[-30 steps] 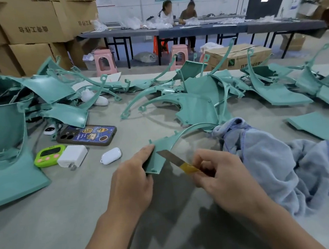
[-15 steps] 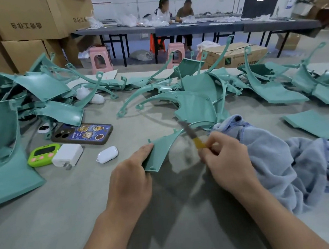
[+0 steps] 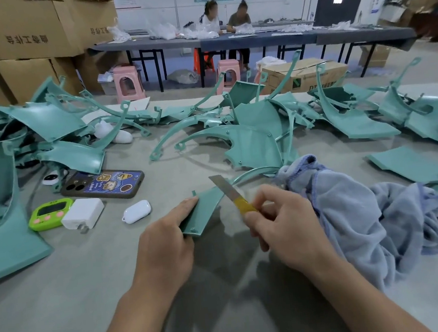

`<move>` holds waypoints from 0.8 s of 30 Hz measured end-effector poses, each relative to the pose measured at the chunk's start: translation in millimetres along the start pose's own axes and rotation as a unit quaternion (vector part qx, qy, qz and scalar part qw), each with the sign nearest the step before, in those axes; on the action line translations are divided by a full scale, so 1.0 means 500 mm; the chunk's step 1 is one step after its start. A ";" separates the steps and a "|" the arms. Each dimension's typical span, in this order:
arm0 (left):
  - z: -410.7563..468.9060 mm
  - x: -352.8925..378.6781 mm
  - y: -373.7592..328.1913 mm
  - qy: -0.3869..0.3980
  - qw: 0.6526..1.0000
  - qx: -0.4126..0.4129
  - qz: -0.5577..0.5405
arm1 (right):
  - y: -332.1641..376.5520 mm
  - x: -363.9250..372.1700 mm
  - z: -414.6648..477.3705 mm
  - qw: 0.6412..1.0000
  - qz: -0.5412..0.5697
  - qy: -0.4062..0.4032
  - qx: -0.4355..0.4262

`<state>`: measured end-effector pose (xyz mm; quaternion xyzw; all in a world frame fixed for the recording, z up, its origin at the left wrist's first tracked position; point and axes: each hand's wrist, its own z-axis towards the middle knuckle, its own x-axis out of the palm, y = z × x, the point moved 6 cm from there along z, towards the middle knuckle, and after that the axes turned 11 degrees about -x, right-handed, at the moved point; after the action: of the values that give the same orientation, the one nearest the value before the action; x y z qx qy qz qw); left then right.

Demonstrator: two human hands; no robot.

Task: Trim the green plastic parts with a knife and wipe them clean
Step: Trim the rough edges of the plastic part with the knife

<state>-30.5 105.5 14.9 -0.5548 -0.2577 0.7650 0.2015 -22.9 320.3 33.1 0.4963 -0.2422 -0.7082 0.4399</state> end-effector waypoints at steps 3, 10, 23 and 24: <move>0.007 -0.006 0.012 -0.007 1.000 -0.012 -0.008 | -0.039 -0.035 0.017 0.989 -0.103 -0.072 0.076; 0.014 -0.034 0.029 -0.024 0.996 -0.047 -0.068 | -0.094 -0.104 0.011 0.962 -0.080 -0.199 0.171; 0.026 -0.082 0.057 -0.108 0.959 -0.130 -0.229 | -0.086 -0.080 0.019 0.979 0.011 -0.177 0.100; 0.029 -0.081 0.063 -0.105 0.953 -0.146 -0.243 | -0.081 -0.076 0.019 0.981 0.014 -0.166 0.095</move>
<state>-32.9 54.2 29.2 -0.4156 -0.5131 0.7009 0.2699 -42.8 372.2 23.7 0.4080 -0.3852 -0.7484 0.3538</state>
